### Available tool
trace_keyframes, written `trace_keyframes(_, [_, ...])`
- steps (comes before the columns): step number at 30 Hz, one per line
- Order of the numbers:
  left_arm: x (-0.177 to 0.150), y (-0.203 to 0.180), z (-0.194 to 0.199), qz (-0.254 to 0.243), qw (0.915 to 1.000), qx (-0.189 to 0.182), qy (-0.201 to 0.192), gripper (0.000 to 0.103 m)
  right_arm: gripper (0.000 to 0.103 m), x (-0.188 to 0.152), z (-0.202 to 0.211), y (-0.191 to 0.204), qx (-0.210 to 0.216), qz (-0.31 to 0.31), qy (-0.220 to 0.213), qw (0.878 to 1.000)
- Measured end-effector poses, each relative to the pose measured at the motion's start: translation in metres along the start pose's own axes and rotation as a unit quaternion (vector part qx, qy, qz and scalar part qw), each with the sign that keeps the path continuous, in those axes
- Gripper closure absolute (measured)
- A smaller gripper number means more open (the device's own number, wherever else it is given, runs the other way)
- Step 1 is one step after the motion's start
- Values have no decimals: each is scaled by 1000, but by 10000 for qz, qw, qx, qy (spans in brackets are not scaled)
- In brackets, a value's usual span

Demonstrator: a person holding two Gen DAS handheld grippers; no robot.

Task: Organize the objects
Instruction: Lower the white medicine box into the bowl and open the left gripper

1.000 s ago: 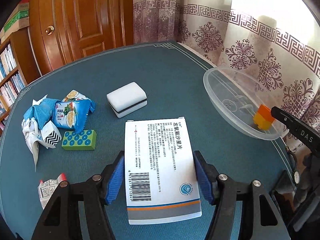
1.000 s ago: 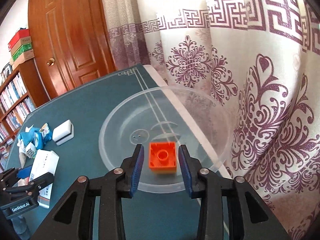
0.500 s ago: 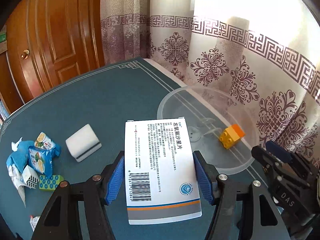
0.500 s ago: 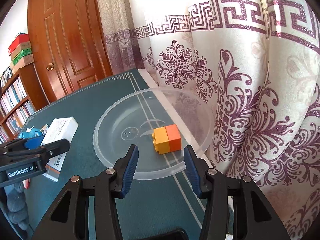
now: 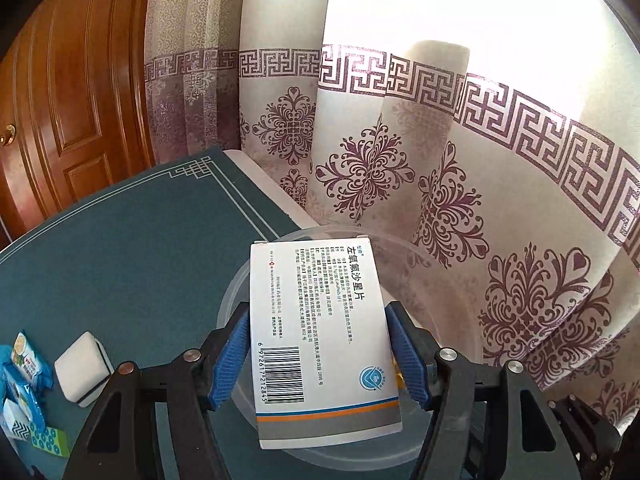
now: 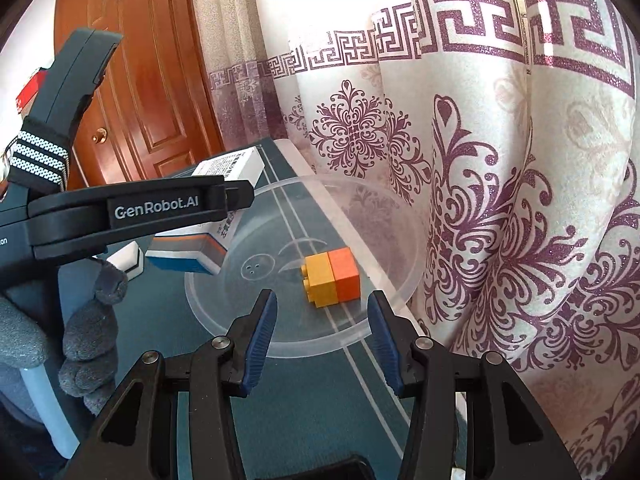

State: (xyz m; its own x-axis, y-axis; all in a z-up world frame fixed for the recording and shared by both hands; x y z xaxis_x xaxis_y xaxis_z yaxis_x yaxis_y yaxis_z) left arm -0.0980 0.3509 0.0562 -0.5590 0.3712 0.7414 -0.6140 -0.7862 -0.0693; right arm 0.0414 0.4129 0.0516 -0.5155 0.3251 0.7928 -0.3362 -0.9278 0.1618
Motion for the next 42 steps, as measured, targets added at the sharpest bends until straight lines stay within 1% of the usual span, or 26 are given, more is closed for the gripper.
trace_keyframes(2, [-2, 3, -2, 59, 10000, 4, 47, 23, 54, 0, -1, 0, -1, -9, 10, 10000])
trace_keyframes(4, [-6, 9, -1, 122, 9999, 64, 70, 18, 54, -1, 0, 0, 5, -1, 12, 10000])
trace_keyframes(10, [-15, 26, 3, 383, 9988, 227, 191, 15, 54, -2, 0, 4, 41, 29, 41, 10000])
trace_keyframes(14, [-20, 33, 12, 405, 9983, 392, 138, 10, 54, -4, 1, 8, 72, 85, 35, 9999])
trace_keyframes(18, [-26, 37, 22, 348, 9978, 560, 114, 9, 54, -6, 1, 13, 111, 130, 61, 9998])
trace_keyframes(20, [-29, 40, 28, 355, 9975, 601, 102, 4, 54, -6, 1, 16, 140, 150, 68, 9998])
trace_keyframes(22, [-32, 42, 34, 362, 9971, 661, 58, 2, 54, -7, 2, 20, 172, 179, 69, 9997])
trace_keyframes(31, [-47, 57, 55, 345, 9947, 973, 39, 1, 52, -12, 4, 37, 340, 331, 108, 9988])
trace_keyframes(33, [-53, 62, 58, 395, 9939, 1025, 66, 1, 48, -14, 5, 41, 378, 362, 111, 9986])
trace_keyframes(37, [-65, 76, 66, 544, 9922, 1114, 144, 1, 47, -18, 6, 50, 447, 437, 139, 9979])
trace_keyframes(42, [-79, 93, 78, 687, 9885, 1337, 171, 1, 47, -23, 8, 61, 539, 530, 177, 9970])
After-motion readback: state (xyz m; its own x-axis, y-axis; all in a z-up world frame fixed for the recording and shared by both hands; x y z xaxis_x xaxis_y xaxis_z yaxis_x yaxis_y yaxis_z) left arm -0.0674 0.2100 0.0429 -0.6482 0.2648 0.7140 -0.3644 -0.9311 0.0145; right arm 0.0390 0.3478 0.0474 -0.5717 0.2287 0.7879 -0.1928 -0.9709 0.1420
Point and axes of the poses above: each gripper's, at about its wrist camera, not at the fingertips, and z roughly against the way its jaws point, y to its left, x to its top, the point moved 3 cm from there along -z, roughly the way its jaws point, and after that the axes turned 2 degrees about -z, right-handed, at the moved point
